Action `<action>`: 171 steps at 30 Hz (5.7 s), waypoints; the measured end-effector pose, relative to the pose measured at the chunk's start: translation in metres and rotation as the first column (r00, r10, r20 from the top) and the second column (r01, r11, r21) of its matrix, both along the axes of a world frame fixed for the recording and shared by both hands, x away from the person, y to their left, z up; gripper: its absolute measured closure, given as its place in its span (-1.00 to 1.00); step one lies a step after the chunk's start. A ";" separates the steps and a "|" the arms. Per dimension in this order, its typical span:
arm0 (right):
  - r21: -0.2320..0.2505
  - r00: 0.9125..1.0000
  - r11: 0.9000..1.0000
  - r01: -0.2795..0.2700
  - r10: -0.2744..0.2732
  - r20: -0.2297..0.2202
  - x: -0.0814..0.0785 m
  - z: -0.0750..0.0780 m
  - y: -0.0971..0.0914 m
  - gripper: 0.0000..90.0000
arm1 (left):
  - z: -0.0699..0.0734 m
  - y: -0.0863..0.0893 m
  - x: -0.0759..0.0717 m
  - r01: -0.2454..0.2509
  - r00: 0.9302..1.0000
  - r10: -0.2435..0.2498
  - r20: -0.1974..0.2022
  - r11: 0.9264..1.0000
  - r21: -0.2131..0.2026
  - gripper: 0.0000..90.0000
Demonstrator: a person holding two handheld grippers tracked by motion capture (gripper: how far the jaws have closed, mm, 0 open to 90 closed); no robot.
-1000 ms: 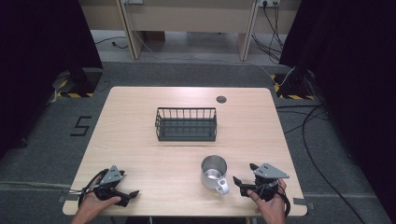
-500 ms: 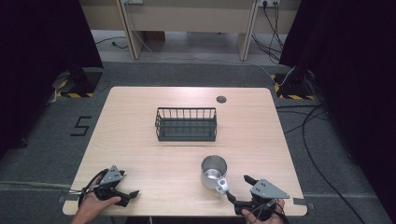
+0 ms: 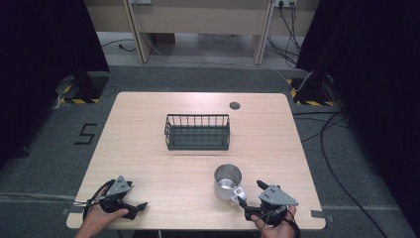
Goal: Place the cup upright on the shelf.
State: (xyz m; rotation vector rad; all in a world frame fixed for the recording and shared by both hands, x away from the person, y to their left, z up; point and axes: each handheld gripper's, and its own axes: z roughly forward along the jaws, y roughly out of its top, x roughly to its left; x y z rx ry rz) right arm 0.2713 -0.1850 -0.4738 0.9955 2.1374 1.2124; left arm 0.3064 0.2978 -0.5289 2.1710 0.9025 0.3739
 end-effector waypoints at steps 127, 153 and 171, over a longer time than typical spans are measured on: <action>0.131 0.979 0.978 -0.162 0.143 0.146 0.082 0.048 0.054 -0.86 | 0.000 0.000 0.000 0.001 1.000 -0.001 0.000 1.000 0.000 -1.00; 0.109 0.975 0.975 -0.192 0.177 0.136 0.129 0.113 0.089 -0.86 | 0.000 0.000 0.000 0.001 1.000 -0.001 0.000 1.000 -0.002 -1.00; 0.116 0.978 0.976 -0.183 0.169 0.124 0.171 0.127 0.122 -0.86 | 0.000 0.000 0.000 0.001 1.000 -0.001 -0.003 1.000 -0.005 -1.00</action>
